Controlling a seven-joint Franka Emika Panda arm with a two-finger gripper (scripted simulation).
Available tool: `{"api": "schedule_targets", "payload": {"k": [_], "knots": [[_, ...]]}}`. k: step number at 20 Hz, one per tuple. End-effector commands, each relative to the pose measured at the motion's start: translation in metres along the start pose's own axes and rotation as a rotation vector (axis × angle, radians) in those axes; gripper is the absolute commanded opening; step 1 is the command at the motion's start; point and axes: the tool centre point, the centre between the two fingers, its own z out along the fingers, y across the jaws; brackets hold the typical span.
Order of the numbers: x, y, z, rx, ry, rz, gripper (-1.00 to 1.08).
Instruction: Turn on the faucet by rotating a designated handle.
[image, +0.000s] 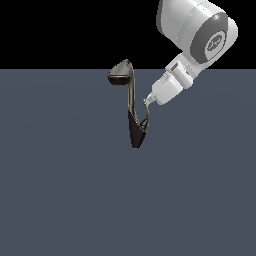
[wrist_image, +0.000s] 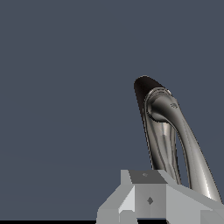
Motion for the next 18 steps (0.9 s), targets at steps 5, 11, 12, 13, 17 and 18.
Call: {"api": "schedule_targets", "payload": {"k": [5,11,12,13,17,18], "knots": [[-0.006,0.018,0.0,0.0,0.0,0.0,-1.0],[-0.012,0.035,0.0,0.001,0.0,0.0,-1.0],[-0.013,0.038,0.0,0.001,0.0,0.0,-1.0],[-0.013,0.038,0.0,0.001,0.0,0.0,-1.0],[-0.004,0.043,-0.001,0.009,0.005,0.005,-1.0],[-0.003,0.046,-0.001,0.009,0.004,0.004,-1.0]]}}
